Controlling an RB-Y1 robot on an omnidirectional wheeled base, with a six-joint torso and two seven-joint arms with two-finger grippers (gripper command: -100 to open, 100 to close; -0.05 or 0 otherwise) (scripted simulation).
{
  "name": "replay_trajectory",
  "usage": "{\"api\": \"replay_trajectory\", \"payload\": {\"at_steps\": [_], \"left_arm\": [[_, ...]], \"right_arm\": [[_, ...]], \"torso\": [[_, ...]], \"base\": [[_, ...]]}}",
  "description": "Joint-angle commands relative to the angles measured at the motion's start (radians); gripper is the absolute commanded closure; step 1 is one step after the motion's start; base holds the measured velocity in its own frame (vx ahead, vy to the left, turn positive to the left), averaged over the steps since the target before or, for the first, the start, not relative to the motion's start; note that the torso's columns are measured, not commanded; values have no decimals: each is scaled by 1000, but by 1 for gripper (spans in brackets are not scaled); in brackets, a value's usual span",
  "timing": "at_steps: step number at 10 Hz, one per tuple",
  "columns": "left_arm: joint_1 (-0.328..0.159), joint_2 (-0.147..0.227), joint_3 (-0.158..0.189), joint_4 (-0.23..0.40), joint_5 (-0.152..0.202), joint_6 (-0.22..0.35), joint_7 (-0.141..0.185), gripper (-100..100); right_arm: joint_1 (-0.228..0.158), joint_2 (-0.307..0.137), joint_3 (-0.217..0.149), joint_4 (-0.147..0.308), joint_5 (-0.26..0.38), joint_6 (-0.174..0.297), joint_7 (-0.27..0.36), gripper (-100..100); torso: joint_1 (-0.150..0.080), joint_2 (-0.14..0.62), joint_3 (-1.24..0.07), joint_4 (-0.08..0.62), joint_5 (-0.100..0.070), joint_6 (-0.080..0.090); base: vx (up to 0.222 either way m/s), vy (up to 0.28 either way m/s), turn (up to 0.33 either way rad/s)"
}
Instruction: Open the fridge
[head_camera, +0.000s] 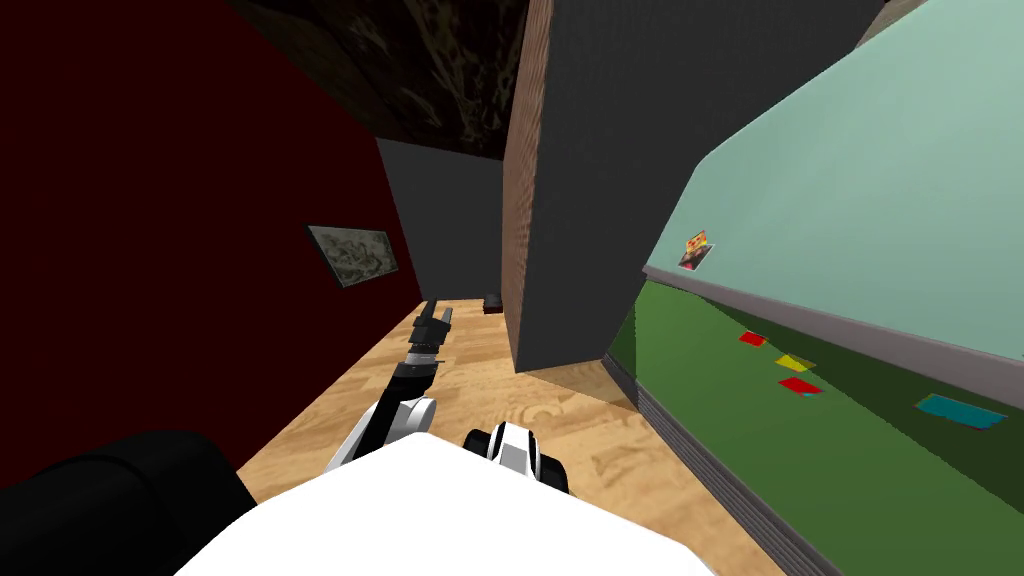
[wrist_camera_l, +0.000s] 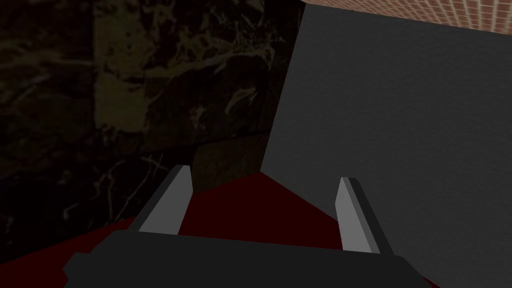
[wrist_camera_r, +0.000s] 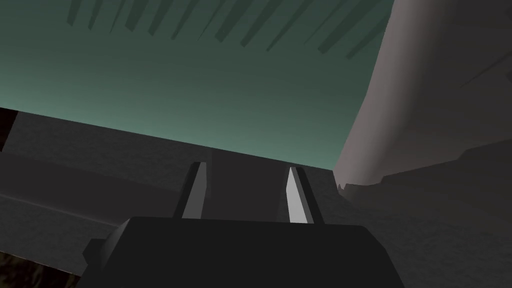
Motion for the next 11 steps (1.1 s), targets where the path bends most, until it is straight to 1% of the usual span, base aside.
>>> {"api": "replay_trajectory", "payload": {"at_steps": [1,2,3,4,5,6,7,8,9,10,11], "left_arm": [[0,0,0,0,0,0,0,0],[0,0,0,0,0,0,0,0],[0,0,0,0,0,0,0,0],[0,0,0,0,0,0,0,0],[0,0,0,0,0,0,0,0],[0,0,0,0,0,0,0,0],[0,0,0,0,0,0,0,0],[0,0,0,0,0,0,0,0],[0,0,0,0,0,0,0,0],[0,0,0,0,0,0,0,0],[0,0,1,0,0,0,0,0]], "right_arm": [[32,-18,-14,61,9,49,-7,100],[56,-27,-25,97,13,76,-13,100],[56,-27,-25,97,13,76,-13,100],[80,-36,-35,132,17,103,-18,100],[72,-33,-12,105,16,105,-16,100],[105,-44,-7,157,-5,143,-16,100],[105,-44,-7,189,-5,143,-16,100],[132,-56,-3,217,-26,177,-17,100],[136,-56,-3,248,-26,179,-17,100],[136,-56,-3,264,-26,179,-17,100],[136,-56,-3,271,-26,179,-17,100]], "torso": [[1,1,2,1,0,3],[2,2,2,1,-1,1],[1,1,1,1,1,0],[-3,3,1,3,3,2],[-2,6,3,3,2,2],[-5,10,6,5,1,5],[-4,8,5,3,-1,-1],[-5,5,5,2,-5,2],[-6,3,3,1,-6,0],[-8,3,3,1,-6,3],[-11,4,4,2,-5,4]], "base": [[37,351,181],[65,359,308],[50,259,100],[38,241,146],[18,119,28],[-18,140,316],[-27,141,400],[-25,164,378],[-32,147,279],[-21,78,103],[-2,14,14]]}}
